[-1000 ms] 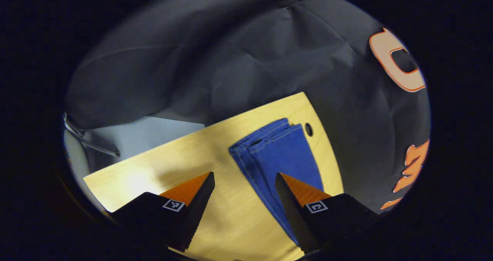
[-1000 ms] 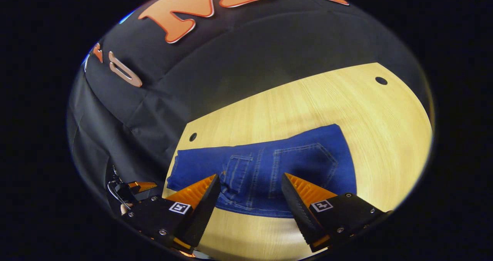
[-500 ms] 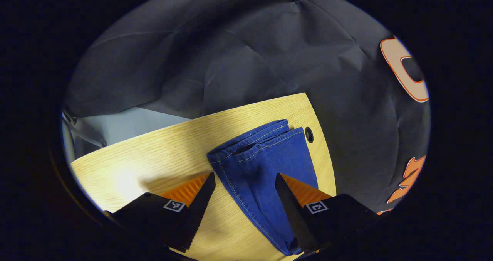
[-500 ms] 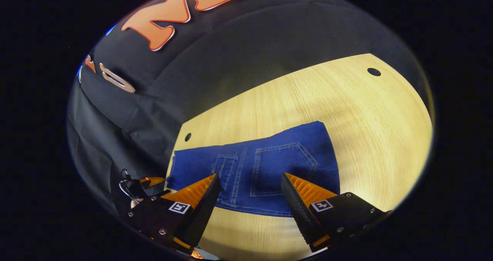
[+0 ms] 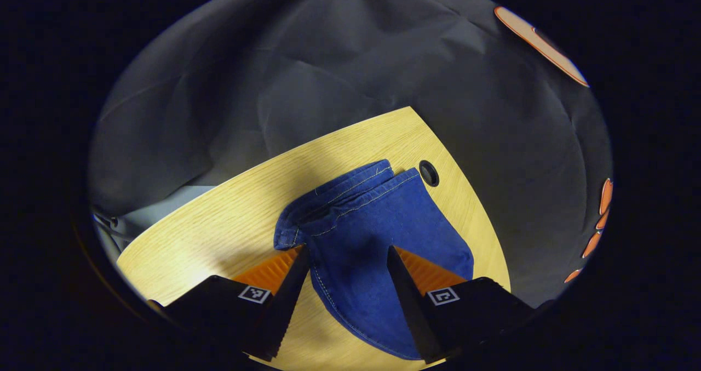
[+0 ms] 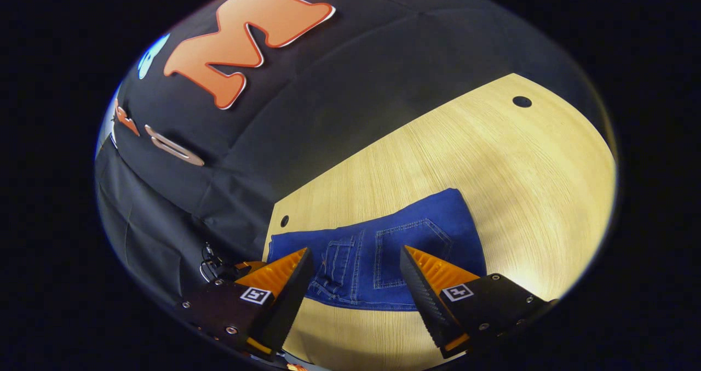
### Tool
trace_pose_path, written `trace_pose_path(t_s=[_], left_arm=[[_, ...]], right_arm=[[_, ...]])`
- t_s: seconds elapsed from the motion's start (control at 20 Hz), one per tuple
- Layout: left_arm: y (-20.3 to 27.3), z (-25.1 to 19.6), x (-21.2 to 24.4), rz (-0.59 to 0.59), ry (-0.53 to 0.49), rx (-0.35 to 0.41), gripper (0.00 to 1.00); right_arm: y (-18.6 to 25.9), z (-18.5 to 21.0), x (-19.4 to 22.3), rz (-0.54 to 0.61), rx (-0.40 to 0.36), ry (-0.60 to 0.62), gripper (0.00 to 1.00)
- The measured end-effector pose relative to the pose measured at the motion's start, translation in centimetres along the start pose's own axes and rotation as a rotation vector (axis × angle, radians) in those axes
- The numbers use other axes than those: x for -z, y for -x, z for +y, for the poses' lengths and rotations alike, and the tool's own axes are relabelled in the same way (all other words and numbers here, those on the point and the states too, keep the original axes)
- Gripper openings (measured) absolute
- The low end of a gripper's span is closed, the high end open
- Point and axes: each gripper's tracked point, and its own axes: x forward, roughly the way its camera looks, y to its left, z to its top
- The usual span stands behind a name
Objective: Grasp the waist and the cuffs of the jeans and fold them to make the two legs overlap; first hold the waist and fold one-third of the jeans toward the cuffs, then hold the cuffs and fold the remaining one-third in the same direction to finish folding.
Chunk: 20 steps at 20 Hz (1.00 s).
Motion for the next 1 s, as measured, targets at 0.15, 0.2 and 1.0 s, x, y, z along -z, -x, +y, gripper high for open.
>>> trace_pose_path(t_s=[0.15,0.2,1.0], left_arm=[[0.2,0.3,0.6,0.048,-0.053,-0.004,0.85],[0.0,0.4,0.7,0.045,-0.052,-0.015,0.86],[7.6,-7.2,-2.3,-0.179,-0.017,0.093,0.08]], right_arm=[[0.5,-0.6,0.4,0.002,-0.001,-0.011,0.98],[0.6,-0.8,0.4,0.000,-0.002,-0.018,0.97],[2.3,-0.7,-1.5,-0.033,-0.043,-0.036,0.97]])
